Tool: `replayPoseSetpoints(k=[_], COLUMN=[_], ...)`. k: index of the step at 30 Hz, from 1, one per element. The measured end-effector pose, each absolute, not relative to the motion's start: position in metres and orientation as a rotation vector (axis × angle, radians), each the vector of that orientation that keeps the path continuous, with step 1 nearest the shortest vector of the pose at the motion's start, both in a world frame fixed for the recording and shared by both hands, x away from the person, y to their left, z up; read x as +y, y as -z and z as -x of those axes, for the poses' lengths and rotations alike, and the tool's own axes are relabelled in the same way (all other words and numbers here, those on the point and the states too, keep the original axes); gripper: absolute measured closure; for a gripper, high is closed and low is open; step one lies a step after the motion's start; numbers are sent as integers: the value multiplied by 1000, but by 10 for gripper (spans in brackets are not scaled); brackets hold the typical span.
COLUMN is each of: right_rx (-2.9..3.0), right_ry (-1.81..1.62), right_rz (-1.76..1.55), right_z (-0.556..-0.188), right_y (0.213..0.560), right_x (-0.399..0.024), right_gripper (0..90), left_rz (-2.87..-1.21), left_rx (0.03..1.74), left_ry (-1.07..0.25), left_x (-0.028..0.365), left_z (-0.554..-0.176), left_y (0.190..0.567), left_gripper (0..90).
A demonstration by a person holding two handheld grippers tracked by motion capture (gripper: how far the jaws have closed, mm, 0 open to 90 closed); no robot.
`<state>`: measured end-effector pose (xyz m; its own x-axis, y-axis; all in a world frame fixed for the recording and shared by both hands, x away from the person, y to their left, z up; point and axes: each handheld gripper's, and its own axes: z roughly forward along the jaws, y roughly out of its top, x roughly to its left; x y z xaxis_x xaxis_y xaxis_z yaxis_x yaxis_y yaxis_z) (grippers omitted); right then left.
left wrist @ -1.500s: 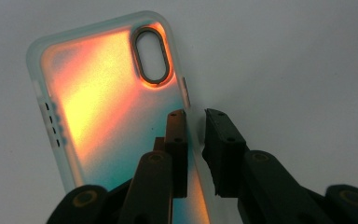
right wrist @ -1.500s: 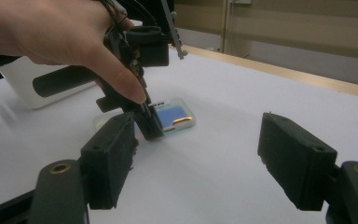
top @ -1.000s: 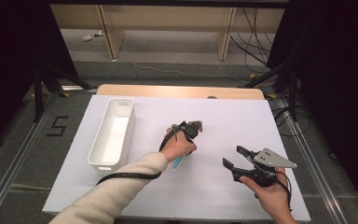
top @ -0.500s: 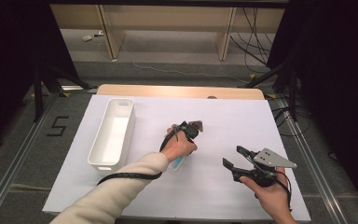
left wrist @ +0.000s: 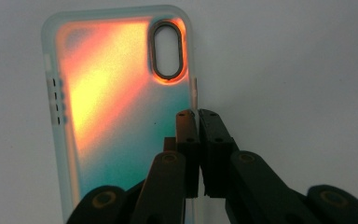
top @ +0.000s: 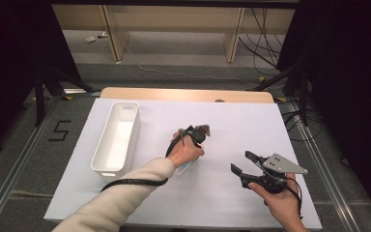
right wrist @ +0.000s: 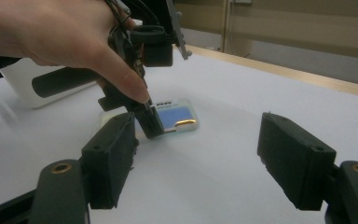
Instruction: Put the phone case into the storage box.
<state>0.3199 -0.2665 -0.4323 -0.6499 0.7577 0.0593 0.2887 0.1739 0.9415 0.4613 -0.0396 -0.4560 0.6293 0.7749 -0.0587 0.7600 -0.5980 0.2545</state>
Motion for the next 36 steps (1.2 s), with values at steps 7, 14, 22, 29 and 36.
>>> replayPoseSetpoints(k=[7,14,22,29,36], right_rx=[2030,2030,2030,2029,2028], right_ry=[-1479,-1478,-1477,-1474,-1473], right_rz=[-986,-986,-987,-990,-990], right_z=[-320,-320,-320,-320,-320], right_y=[432,432,432,432,433], right_x=[-267,-267,-267,-267,-267], right_gripper=[292,291,291,292,292], left_rz=[-2628,-2600,-2609,-2560,-2475], left_rx=[1229,1245,1194,1152,1120], left_ry=[-67,-60,-78,-110,-172], left_x=[-38,-37,-32,-22,-8], left_z=[-462,-461,-461,-460,-458], left_y=[454,455,452,445,436], left_gripper=[878,879,881,883,883])
